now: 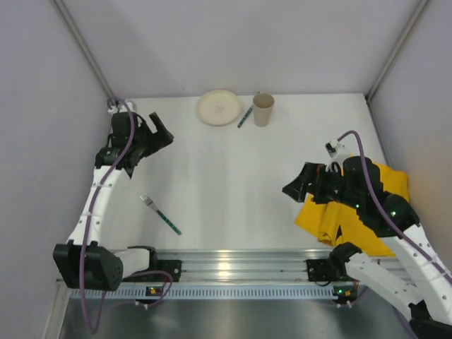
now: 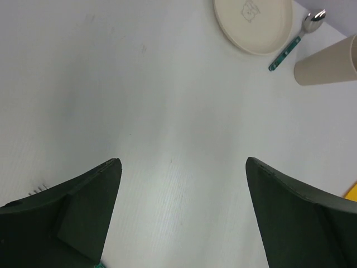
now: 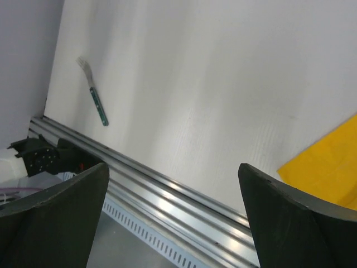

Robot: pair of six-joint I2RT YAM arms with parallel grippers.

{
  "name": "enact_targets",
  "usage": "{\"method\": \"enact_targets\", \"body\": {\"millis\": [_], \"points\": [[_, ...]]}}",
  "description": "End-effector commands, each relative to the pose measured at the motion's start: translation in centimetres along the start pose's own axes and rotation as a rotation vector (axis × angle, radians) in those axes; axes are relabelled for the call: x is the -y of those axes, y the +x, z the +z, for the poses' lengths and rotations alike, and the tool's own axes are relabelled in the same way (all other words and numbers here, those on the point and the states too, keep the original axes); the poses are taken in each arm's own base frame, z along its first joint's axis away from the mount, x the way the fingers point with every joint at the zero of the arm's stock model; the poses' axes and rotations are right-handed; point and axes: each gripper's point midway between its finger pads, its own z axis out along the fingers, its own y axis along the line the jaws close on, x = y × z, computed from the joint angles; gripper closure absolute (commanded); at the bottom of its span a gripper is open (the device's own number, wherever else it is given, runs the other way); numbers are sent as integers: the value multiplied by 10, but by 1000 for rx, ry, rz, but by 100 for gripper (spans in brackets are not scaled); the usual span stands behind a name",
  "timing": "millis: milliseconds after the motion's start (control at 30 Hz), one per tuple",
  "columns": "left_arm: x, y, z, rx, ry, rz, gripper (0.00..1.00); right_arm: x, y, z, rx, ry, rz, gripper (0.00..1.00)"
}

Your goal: Set the dinner table for one person

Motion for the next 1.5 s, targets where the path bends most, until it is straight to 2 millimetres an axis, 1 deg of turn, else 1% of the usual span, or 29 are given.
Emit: {"method": "enact_targets", "body": {"millis": [0,33,67,100,167,200,233,300,333,367,400,467,533,600,633,667,700,767,933,967,1033,1133,1200,1233,1267,1333,1367,1400,1467], "points": [[-16,-14,-40,94,-105,-43,2,21,-7,12,-12,136,-45,0],[-9,-9,-40,85,-44,-7,1,31,-4,14,-41,188,-51,0],[-3,4,-33,50,12,4,2,35,-5,18,-58,216,-60,0],[-3,13,-30,19,23,-8,2,42,3,32,-129,246,-63,0],[-1,27,-26,-43,34,-44,2,51,10,46,-208,280,-69,2],[-3,33,-26,-67,25,-56,2,59,20,61,-284,303,-52,3],[-2,39,-26,-86,37,-68,2,70,21,67,-308,341,-18,4],[1,39,-33,-68,61,-61,2,90,33,82,-377,392,49,8],[0,42,-34,-71,63,-47,3,101,28,88,-358,408,107,10],[0,43,-37,-70,67,-41,4,110,34,92,-372,422,138,13],[1,41,-46,-51,81,-31,4,118,35,97,-384,445,159,14],[-1,47,-52,-65,83,-8,4,139,35,101,-386,539,168,12],[-5,54,-59,-85,78,5,4,151,36,101,-386,597,174,11],[-7,62,-60,-107,81,23,5,173,37,99,-377,699,180,10],[-11,68,-62,-116,77,28,5,183,36,99,-363,726,217,10],[-12,70,-63,-118,75,28,5,192,39,104,-358,718,256,11],[-13,73,-63,-123,76,26,5,193,43,107,-364,707,263,11],[-13,78,-64,-136,84,20,5,208,46,107,-355,731,312,11],[-5,73,-63,-148,108,22,6,241,43,112,-331,785,398,13],[-5,73,-61,-153,106,26,6,245,42,115,-327,777,412,16],[-4,68,-60,-149,102,34,6,255,45,124,-324,756,474,17],[-2,65,-56,-154,99,36,6,265,55,138,-351,744,524,28],[-1,64,-55,-159,98,32,6,269,67,145,-385,739,542,42],[-1,63,-56,-155,98,33,6,270,72,147,-395,739,546,51],[-2,62,-57,-150,89,33,6,271,80,147,-413,739,556,68],[-5,63,-57,-152,77,37,7,272,85,149,-428,737,554,81],[-6,64,-57,-153,72,37,6,271,86,149,-429,733,547,94],[-8,65,-57,-154,68,37,6,270,85,150,-430,724,544,100],[-10,70,-58,-163,64,33,6,264,84,154,-444,703,524,100]]}}
